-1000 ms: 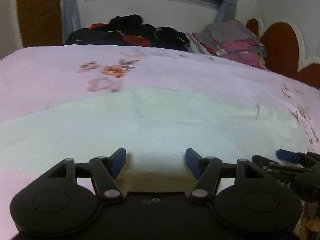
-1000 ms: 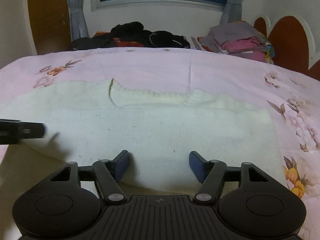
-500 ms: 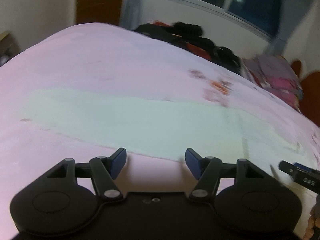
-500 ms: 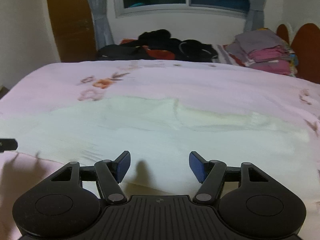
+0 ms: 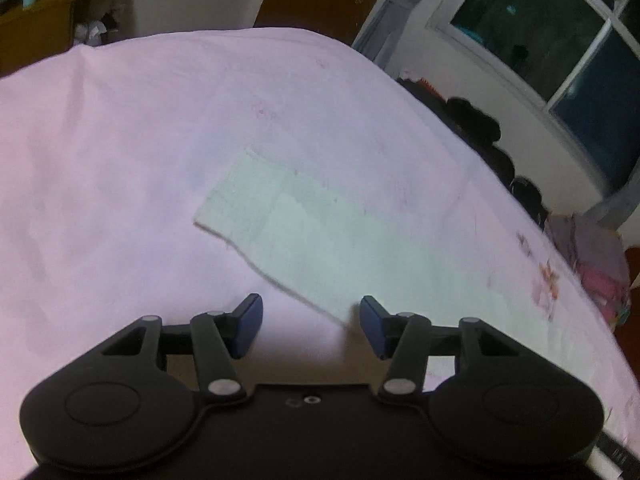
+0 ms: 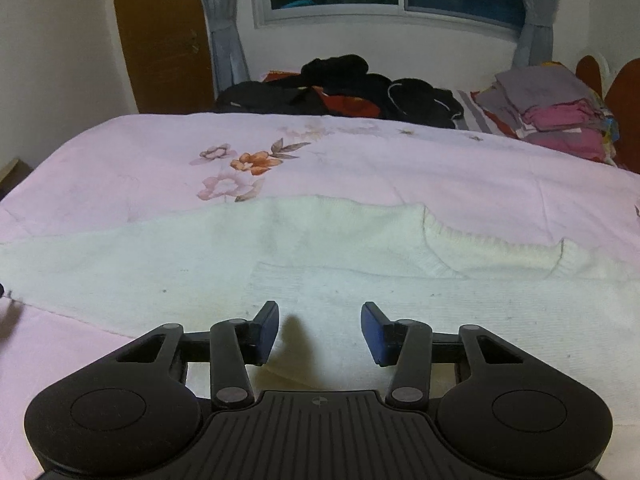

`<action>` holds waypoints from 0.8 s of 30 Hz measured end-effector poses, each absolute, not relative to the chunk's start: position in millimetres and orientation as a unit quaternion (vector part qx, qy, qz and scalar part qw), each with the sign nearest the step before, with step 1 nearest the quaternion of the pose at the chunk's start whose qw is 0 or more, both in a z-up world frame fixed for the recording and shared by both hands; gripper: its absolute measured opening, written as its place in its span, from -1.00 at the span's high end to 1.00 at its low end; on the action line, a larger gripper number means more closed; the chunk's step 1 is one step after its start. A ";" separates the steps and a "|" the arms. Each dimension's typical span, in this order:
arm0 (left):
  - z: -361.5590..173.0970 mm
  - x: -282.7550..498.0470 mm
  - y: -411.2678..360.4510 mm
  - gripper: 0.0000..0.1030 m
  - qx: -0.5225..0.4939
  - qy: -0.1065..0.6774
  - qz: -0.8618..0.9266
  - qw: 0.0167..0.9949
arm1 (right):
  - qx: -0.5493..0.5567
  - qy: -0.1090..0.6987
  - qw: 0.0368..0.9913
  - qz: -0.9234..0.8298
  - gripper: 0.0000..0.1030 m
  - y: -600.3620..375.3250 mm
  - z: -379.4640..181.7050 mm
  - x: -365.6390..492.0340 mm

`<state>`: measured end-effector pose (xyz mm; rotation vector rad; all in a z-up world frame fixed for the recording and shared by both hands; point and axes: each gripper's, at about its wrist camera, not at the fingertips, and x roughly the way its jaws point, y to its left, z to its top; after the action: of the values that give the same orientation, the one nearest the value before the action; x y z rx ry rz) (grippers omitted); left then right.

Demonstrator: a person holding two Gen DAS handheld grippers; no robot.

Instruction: Fold small clothes

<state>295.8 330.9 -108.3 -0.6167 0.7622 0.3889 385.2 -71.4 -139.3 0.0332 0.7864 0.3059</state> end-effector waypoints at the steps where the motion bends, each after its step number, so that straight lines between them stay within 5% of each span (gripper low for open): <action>1: -110.5 298.3 333.3 -0.01 -0.301 0.357 0.185 0.865 | 0.015 0.384 0.912 0.145 0.10 -70.9 -141.2 386.5; 4: -114.8 303.4 338.0 0.06 -0.324 0.334 0.185 0.865 | 0.009 0.397 0.908 0.136 0.09 -72.0 -151.7 390.0; 8: -122.9 307.2 344.4 0.77 -0.339 0.311 0.211 0.863 | 0.003 0.399 0.907 0.134 0.09 -72.0 -155.7 393.9; 10: -124.5 309.3 344.9 0.90 -0.343 0.306 0.216 0.862 | 0.017 0.383 0.914 0.136 0.09 -74.4 -150.2 391.2; 24: -47.4 347.3 226.3 0.94 -0.236 0.272 0.053 0.931 | 0.063 0.382 0.913 0.125 0.09 -106.7 -146.9 384.8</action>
<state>347.3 226.2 -47.4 -0.4829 0.5572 0.1094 384.8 -106.7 -146.9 0.1290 0.7875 0.2567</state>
